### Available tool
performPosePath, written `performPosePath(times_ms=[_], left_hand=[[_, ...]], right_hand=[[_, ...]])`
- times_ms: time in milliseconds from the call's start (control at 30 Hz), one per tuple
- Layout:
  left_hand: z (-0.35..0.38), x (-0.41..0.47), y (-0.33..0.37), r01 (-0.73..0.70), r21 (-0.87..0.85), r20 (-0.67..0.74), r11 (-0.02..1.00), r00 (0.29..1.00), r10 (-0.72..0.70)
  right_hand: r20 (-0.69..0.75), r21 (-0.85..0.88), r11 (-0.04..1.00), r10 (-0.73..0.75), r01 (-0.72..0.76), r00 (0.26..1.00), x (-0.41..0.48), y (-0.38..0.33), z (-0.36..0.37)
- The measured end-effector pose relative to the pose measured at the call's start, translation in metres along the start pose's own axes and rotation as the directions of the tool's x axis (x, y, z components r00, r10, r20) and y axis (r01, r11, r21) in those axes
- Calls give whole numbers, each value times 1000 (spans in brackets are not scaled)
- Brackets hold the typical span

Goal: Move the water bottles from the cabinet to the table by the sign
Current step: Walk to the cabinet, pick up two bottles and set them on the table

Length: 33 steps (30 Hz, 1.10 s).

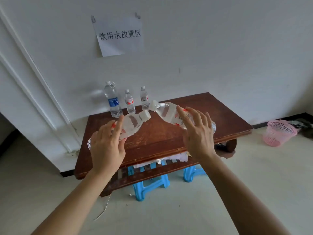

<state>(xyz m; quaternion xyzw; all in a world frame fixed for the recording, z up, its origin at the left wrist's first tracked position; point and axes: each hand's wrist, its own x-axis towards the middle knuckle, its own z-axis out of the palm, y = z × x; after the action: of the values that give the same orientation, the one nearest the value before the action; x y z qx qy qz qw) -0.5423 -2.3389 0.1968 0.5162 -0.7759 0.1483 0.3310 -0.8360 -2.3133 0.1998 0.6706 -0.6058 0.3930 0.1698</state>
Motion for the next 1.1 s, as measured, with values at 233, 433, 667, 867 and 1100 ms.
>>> performPosePath(times_ms=[233, 433, 667, 867, 1100], left_hand=[[68, 43, -74, 159, 16, -12, 987, 987, -159], [148, 98, -164, 197, -108, 20, 974, 980, -196], [207, 177, -237, 178, -273, 70, 945, 984, -165], [273, 193, -260, 308, -408, 211, 860, 948, -240], [333, 183, -264, 587, -371, 399, 720, 801, -448]], right_hand=[[83, 97, 994, -53, 45, 995, 71, -7, 114], [154, 68, 997, -49, 39, 987, 119, -17, 230], [141, 8, 999, 37, -38, 989, 192, -23, 304], [262, 11, 993, 107, -114, 959, 201, -5, 369], [567, 173, 889, 262, -424, 781, 204, 31, 450]])
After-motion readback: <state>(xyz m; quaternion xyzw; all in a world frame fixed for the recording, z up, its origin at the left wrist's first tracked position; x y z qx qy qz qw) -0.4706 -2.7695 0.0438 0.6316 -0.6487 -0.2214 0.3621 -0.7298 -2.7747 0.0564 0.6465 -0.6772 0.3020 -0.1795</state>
